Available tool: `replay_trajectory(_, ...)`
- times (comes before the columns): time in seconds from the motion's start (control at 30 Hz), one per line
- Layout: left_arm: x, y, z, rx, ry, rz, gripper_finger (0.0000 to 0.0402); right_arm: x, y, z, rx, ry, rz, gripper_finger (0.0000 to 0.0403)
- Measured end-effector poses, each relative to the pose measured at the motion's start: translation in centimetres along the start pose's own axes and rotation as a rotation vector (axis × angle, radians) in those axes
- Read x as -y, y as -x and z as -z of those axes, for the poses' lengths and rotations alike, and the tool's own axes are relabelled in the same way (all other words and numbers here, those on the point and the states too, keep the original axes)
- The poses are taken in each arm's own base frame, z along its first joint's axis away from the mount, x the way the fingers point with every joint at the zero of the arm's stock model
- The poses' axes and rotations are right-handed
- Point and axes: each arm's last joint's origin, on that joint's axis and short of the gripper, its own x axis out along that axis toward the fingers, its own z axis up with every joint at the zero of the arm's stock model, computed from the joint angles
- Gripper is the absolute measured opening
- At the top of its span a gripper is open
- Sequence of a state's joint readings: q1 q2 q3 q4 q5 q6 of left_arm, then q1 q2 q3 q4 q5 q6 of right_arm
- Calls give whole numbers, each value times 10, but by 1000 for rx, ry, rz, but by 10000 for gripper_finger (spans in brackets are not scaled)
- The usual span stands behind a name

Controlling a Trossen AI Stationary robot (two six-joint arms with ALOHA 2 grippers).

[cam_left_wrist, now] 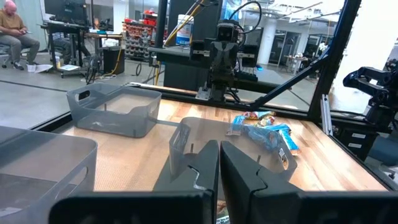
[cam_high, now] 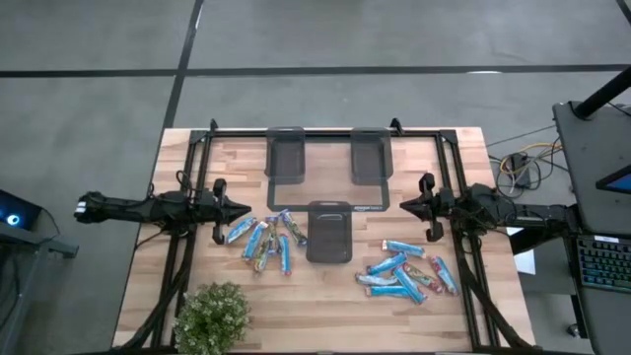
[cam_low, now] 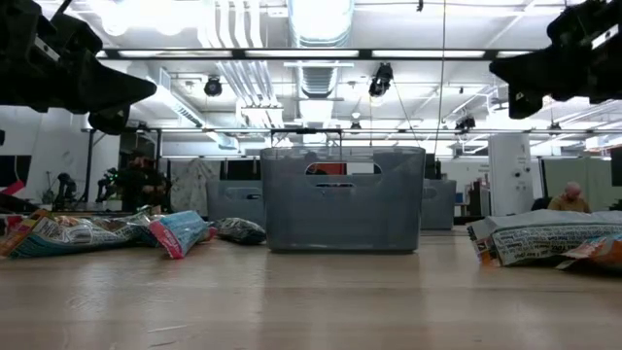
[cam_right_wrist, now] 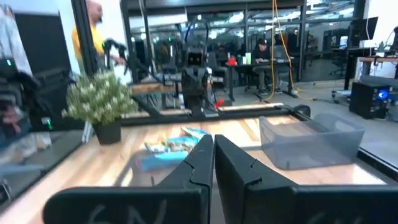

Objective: Pick and place Granola Bars by type
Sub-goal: Put the yellow granola bar into the right black bin

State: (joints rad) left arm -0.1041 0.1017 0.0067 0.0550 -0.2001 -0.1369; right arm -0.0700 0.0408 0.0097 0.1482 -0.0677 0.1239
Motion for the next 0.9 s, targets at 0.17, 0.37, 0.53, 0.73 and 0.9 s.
replay_trajectory(0.17, 2, 1, -13, 128, 144, 25, 0, -1, 0, -10, 99, -32, -6, 9)
replay_trajectory(0.37, 4, 7, -35, 360, 307, 94, 0, -2, 2, -19, 201, -45, -6, 9)
replay_trajectory(0.53, 5, 11, -51, 427, 317, 110, 0, -2, 3, -24, 249, -78, -16, 9)
replay_trajectory(0.73, 5, 13, -56, 447, 325, 117, 0, -3, 3, -25, 260, -190, -33, 9)
replay_trajectory(0.9, 5, 14, -58, 463, 330, 121, 0, -3, 3, -26, 267, -205, -37, 9)
